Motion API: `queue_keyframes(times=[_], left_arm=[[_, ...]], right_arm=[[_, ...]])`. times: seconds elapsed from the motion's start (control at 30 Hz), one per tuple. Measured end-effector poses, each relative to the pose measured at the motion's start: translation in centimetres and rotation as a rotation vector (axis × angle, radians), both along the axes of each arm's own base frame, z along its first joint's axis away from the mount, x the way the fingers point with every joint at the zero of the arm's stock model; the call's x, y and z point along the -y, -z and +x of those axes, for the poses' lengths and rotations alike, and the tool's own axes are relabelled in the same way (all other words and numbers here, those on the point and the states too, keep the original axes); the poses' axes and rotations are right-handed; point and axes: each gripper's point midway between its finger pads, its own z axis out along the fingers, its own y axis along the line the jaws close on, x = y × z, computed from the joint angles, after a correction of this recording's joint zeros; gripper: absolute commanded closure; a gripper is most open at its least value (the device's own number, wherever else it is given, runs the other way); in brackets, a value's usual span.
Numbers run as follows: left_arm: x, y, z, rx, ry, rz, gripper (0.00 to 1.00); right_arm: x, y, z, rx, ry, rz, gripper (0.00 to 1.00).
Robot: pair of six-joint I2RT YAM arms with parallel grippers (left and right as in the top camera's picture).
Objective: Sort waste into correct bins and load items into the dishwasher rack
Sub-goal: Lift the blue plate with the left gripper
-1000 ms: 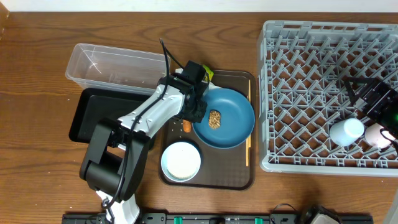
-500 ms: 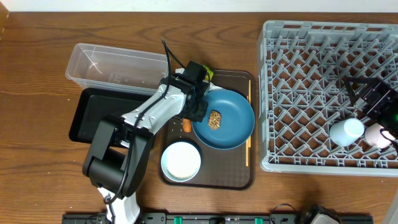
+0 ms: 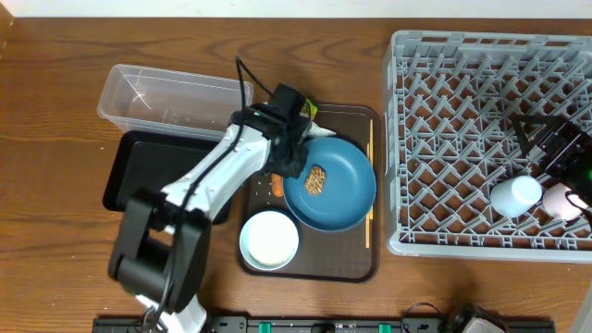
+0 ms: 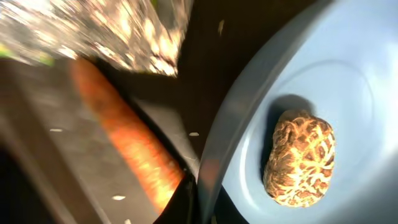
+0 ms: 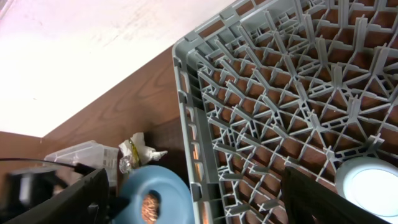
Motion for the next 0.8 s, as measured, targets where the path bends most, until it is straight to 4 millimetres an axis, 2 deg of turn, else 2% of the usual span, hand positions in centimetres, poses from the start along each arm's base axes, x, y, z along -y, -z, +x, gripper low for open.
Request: queue_keyframes(times=[0.13,0.23,0.37,0.5,0.57,0.63,0.8], left_arm=[[0.3,-2.4,0.8,0.066,-0.001,-0.029,0.94],[0.4,-2.2,1.0,0.07,-0.001,-0.03,0.94],[0.6,-0.5,1.4,0.047,-0.001,-0.019,0.94],[0.4,2.2,1.0,-0.017,-0.001,0.012,0.93],[0.5,3.2,0.8,-0.039,0.001,0.017,0.88],[0.7,3.6,0.7,-0.053,0.009,0.006,0.83],[1.3,5.2,0.2,-0.105,0.013,-0.016,0.83]], right_arm=[[0.1,0.0,0.0,0.002,0.002,-0.003,0.19],[0.3,0.0,0.1,0.001,0.01,-0.011,0.19],[0.4,0.0,0.1,-0.001,0.016,-0.017,0.19],[0.4,0.1,0.1,-0.002,0.017,-0.018,0.19],[0.5,0.1,0.1,-0.003,0.019,-0.019,0.19],[0.5,0.1,0.1,-0.003,0.019,-0.02,0.19],[0.5,0.1,0.1,-0.004,0.019,-0.02,0.19]])
